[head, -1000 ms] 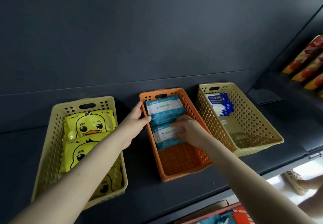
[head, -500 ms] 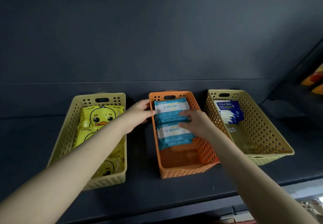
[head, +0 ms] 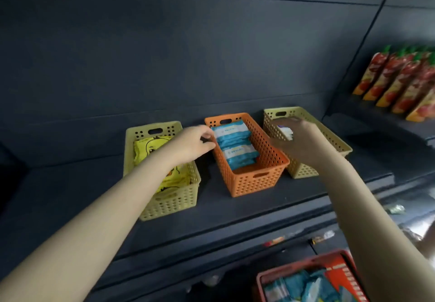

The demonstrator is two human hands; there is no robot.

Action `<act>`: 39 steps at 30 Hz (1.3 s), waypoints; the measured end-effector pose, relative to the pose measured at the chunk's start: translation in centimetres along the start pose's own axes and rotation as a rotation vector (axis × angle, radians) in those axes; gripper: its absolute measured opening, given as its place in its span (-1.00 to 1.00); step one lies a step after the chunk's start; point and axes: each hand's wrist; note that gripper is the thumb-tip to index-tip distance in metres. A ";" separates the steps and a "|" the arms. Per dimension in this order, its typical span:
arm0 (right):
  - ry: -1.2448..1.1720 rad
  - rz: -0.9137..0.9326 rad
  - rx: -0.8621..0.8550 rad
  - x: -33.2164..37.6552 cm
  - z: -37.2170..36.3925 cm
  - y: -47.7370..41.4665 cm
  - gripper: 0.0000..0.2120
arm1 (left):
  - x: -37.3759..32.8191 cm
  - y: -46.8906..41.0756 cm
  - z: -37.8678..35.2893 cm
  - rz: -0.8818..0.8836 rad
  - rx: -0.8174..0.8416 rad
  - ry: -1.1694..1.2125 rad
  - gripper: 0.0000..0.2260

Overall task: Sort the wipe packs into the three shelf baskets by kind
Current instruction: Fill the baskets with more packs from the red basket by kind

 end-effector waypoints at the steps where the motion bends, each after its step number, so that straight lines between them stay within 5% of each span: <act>1: 0.006 -0.036 0.003 0.6 0.2 2.3 -0.51 | 0.2 1.6 -0.8 -0.020 0.026 0.012 -0.66; 8: -0.095 -0.326 0.069 0.9 -2.5 18.4 -0.50 | 2.2 11.4 -9.5 -0.037 0.276 0.133 -0.70; 16: -0.348 -0.793 -0.017 -2.8 -8.9 33.9 -0.66 | 5.0 17.4 -21.1 0.142 0.496 0.251 -0.79; 23: -0.461 -1.011 -0.096 -8.5 -11.2 41.0 -0.77 | 3.8 18.5 -28.9 0.406 0.698 0.303 -0.87; 39: -0.657 -1.180 0.164 -29.7 -20.7 45.3 -0.79 | 0.1 16.2 -51.2 1.071 0.627 0.478 -0.78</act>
Point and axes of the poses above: each hand's wrist, its own y-axis away from the middle knuckle, its own z-axis out of the back of the hand, x = y × z, and after that the axes turned 11 degrees about z, right-handed
